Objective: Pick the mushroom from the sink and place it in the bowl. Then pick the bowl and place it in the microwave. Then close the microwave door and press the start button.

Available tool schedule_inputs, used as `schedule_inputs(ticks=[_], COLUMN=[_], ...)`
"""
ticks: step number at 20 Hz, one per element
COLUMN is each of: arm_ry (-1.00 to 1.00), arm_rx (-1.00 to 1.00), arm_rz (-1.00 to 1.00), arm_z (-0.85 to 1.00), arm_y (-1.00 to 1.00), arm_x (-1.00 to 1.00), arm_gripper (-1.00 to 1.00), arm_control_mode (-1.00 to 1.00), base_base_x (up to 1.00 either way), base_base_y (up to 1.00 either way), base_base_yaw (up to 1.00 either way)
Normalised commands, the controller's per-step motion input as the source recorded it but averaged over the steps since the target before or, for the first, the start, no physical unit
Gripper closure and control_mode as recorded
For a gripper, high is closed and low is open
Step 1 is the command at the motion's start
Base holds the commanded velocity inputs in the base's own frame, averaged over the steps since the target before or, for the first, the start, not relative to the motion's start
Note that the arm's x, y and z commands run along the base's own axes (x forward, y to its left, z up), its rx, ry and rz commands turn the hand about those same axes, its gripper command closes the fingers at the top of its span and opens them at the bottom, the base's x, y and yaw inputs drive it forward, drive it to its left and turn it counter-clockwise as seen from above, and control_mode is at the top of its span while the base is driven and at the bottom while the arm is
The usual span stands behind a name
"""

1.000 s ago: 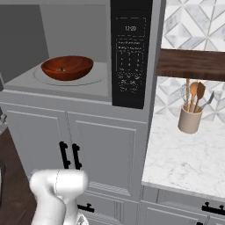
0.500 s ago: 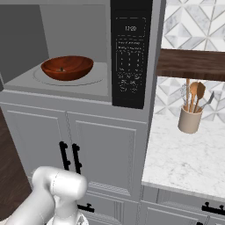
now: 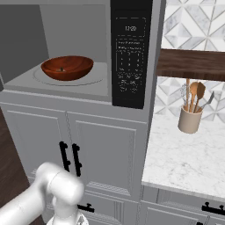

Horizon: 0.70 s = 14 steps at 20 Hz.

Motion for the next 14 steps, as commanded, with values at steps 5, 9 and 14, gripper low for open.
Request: schedule_inputs(ticks=[5, 9, 14], arm_ry=[0.0, 0.0, 0.03], arm_rx=[0.07, 0.12, 0.23], arm_rz=[-0.32, -0.31, -0.32], arm_z=[0.61, 0.67, 0.51], arm_y=[-0.1, -0.39, -0.78], arm_x=[-0.75, -0.74, -0.73], arm_gripper=[-1.0, -1.0, -1.0], arm_control_mode=[-1.0, -1.0, -1.0], base_base_x=[0.0, 0.0, 0.0], base_base_y=[0.0, 0.0, 0.0], base_base_yaw=[0.0, 0.0, 0.0])
